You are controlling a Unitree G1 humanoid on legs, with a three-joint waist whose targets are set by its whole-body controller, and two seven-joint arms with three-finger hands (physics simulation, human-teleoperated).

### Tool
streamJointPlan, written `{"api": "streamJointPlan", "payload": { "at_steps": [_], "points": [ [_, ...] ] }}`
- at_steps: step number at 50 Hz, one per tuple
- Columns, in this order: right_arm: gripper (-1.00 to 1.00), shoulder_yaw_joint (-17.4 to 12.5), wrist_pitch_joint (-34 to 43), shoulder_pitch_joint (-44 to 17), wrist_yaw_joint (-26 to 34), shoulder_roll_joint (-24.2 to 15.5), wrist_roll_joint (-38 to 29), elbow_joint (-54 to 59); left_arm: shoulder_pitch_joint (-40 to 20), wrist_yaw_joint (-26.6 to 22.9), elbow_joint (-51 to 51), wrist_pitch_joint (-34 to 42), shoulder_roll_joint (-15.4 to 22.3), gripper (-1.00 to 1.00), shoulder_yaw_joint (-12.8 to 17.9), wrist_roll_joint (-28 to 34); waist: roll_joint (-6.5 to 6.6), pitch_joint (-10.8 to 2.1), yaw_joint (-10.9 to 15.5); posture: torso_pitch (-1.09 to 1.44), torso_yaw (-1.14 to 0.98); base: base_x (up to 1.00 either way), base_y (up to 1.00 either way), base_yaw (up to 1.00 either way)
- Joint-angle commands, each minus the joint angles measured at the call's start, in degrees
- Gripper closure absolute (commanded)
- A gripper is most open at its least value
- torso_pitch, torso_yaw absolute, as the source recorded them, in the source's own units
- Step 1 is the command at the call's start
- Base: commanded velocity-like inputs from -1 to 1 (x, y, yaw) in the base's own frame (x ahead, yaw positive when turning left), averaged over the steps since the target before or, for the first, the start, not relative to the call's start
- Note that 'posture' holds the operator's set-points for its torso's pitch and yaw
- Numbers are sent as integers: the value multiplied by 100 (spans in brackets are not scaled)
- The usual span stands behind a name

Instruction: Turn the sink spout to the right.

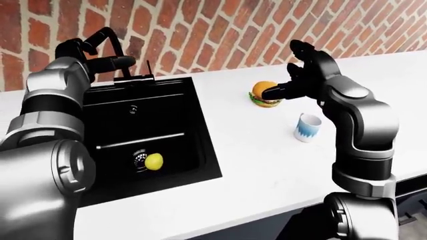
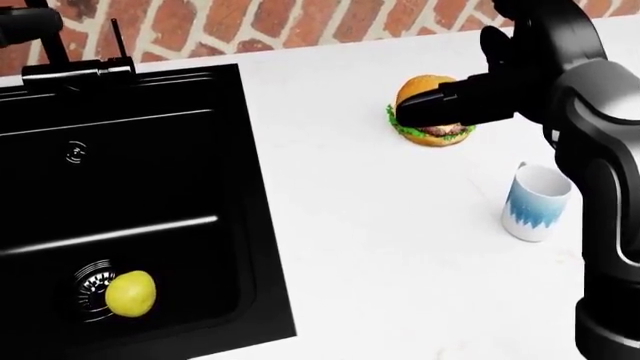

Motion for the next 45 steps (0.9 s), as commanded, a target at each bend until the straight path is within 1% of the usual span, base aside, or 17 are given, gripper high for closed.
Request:
{"api": "streamJointPlan", "payload": {
  "at_steps": [1,19,45],
  "points": [
    [-100,-49,-169,-191,-25,-54,-8,-170,-241,-10,-236,-176,44,-100,-5,-6,21,-136,-2,-17,0,0,0,0],
    [-100,-48,-223,-176,-35,-45,4,-127,-332,-9,-231,-139,-37,-100,-22,-14,9,-133,3,-17,0,0,0,0],
    [-100,-92,-171,-199,-34,-115,69,-165,-363,40,-288,-124,-429,-100,-106,-57,-24,-131,21,-17,0,0,0,0]
  ]
}}
